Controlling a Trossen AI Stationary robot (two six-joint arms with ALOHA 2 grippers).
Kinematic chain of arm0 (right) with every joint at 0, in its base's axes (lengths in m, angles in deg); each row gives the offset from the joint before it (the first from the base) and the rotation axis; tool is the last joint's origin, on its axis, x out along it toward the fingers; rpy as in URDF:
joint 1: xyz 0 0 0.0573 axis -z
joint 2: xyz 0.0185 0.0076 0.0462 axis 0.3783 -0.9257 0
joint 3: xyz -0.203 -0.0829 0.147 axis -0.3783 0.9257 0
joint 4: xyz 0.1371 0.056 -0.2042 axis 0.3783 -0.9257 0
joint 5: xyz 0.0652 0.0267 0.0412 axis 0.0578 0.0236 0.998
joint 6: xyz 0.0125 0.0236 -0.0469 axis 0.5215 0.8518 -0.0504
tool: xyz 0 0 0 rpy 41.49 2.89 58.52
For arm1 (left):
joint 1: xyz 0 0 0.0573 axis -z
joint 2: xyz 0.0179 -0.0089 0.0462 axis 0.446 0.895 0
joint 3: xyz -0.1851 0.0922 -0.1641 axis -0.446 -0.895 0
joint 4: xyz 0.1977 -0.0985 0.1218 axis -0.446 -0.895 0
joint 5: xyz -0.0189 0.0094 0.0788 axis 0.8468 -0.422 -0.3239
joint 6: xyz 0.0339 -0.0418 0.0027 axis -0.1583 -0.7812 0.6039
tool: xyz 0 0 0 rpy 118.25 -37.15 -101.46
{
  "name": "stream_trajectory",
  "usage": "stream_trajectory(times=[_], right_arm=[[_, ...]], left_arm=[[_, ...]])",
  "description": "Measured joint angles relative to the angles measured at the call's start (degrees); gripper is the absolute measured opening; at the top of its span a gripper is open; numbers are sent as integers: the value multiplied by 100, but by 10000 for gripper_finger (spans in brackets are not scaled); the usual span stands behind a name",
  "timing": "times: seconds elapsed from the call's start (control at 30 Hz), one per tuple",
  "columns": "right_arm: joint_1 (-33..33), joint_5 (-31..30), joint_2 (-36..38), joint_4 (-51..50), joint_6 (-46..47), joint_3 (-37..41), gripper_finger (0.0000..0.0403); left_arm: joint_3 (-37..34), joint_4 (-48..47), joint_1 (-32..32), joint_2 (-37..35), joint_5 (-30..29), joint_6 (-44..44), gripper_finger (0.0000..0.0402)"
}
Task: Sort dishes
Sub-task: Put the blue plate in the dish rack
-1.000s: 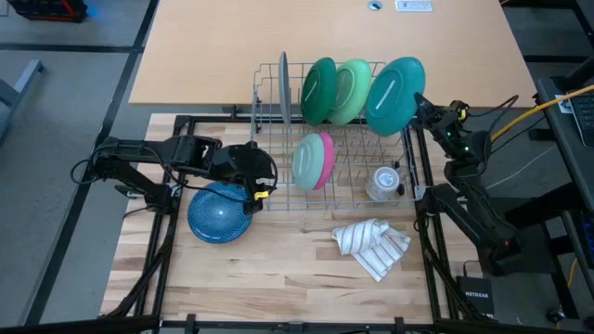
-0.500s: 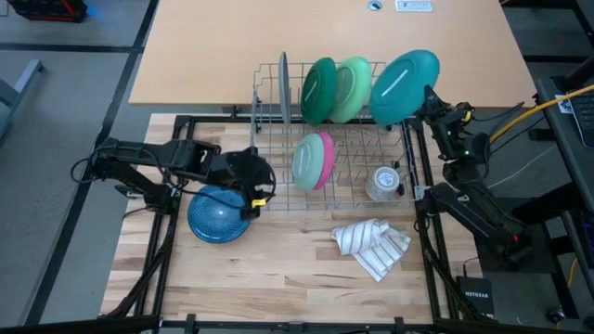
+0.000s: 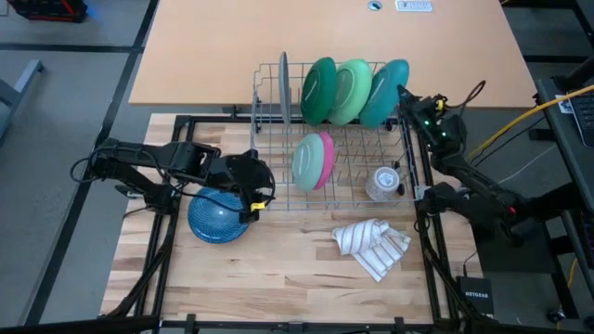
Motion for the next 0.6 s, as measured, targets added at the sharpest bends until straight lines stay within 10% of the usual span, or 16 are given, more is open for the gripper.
stream_trajectory(times=[0.6], right_arm=[[7, 226, -1057, 917, -740, -9, 8]], left_arm=[[0, 0, 0, 0, 1, 24, 133]])
